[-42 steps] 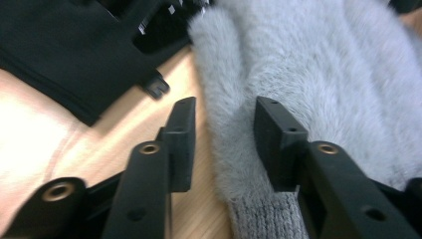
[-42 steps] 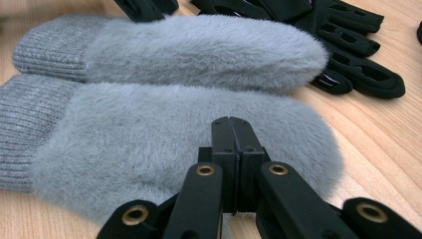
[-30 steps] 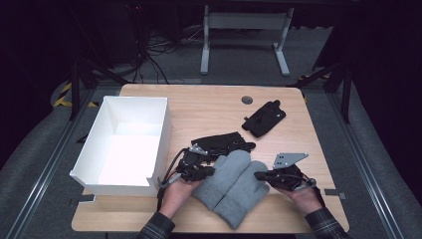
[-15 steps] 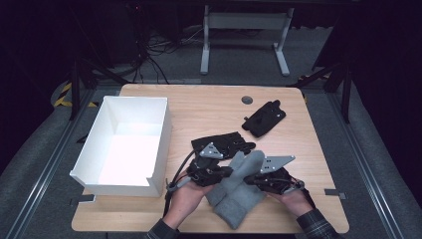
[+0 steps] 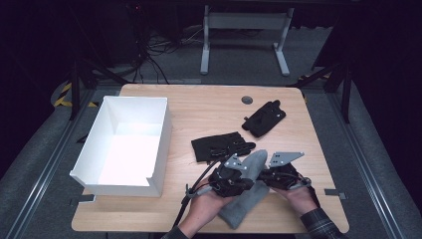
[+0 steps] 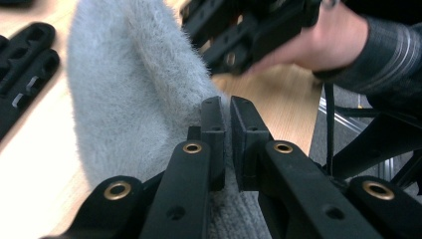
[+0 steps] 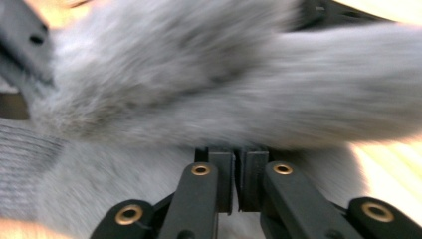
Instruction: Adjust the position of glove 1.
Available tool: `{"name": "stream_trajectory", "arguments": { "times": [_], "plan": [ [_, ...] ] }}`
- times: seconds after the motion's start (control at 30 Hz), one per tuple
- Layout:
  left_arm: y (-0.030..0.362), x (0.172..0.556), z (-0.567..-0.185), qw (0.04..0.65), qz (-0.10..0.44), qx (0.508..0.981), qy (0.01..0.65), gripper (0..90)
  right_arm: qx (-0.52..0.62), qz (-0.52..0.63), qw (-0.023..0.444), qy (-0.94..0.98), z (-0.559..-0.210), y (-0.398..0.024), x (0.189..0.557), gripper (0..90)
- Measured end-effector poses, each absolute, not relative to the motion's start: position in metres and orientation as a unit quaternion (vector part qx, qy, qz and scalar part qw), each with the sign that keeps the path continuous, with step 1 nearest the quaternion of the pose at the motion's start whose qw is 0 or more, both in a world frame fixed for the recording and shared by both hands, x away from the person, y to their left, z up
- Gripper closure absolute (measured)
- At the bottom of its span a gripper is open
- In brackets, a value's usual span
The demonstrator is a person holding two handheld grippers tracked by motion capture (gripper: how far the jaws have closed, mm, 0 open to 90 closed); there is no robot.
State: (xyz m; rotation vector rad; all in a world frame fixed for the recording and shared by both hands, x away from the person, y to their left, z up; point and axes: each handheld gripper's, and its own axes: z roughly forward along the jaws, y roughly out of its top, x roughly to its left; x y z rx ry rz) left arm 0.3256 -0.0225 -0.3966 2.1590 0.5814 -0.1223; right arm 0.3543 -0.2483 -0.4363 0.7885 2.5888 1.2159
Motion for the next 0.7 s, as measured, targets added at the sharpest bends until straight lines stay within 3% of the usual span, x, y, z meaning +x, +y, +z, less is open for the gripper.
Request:
{"name": "stream_trajectory", "arguments": {
  "times": [0.17, 0.4, 0.53, 0.7],
  "plan": [
    [-0.026, 0.324, -0.399, 0.447, -0.076, 0.865, 0.217, 79.4, 0.288, 0.407, 0.104, 0.86, -0.431, -0.272, 0.354, 86.2],
    [-0.005, 0.333, -0.392, 0.451, -0.028, 0.86, 0.239, 68.1, 0.308, 0.406, 0.12, 0.852, -0.425, -0.296, 0.344, 76.9],
    [0.011, 0.342, -0.403, 0.43, -0.015, 0.864, 0.263, 56.5, 0.316, 0.416, 0.119, 0.844, -0.422, -0.307, 0.338, 71.6],
    [0.02, 0.338, -0.413, 0.422, -0.023, 0.865, 0.269, 55.9, 0.293, 0.41, 0.107, 0.857, -0.423, -0.306, 0.326, 80.4]
  ]
}}
